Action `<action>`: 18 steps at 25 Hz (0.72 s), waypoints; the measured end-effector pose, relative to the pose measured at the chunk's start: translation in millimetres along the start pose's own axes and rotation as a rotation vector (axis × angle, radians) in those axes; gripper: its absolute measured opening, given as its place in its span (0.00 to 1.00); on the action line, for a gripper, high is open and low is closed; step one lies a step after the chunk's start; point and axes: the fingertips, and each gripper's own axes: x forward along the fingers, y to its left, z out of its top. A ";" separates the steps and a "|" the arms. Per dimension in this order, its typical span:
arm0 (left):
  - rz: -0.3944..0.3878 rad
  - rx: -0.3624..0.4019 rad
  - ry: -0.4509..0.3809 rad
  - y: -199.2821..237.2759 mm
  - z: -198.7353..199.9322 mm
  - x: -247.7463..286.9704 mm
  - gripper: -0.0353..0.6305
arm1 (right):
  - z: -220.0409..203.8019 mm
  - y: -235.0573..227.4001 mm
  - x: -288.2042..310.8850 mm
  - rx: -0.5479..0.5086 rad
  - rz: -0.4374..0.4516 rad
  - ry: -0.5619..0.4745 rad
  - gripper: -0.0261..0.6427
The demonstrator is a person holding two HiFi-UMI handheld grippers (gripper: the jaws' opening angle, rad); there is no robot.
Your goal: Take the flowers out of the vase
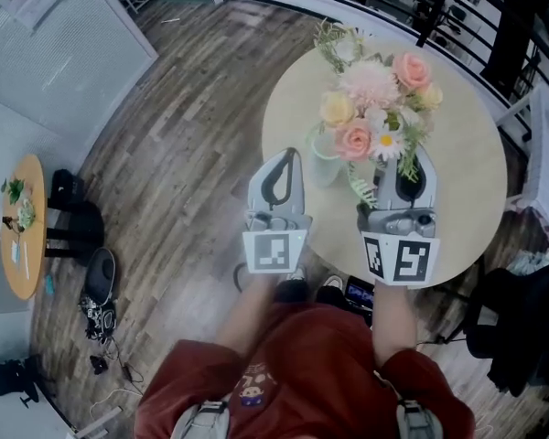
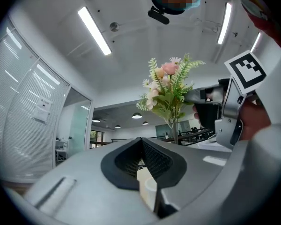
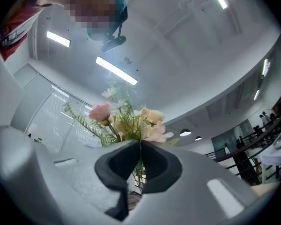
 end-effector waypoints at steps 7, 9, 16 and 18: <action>-0.113 -0.038 -0.011 -48.0 0.9 18.7 0.06 | 12.8 -42.0 -26.9 -0.079 -0.098 0.011 0.06; -0.145 -0.050 -0.013 -62.0 1.1 22.2 0.06 | 12.0 -52.5 -36.8 -0.103 -0.126 0.027 0.06; -0.254 -0.057 -0.014 -113.6 -3.9 32.3 0.06 | 0.8 -99.4 -78.0 -0.132 -0.231 0.091 0.06; -0.286 -0.063 -0.010 -129.8 -5.1 34.5 0.06 | -2.1 -111.5 -90.6 -0.145 -0.260 0.111 0.06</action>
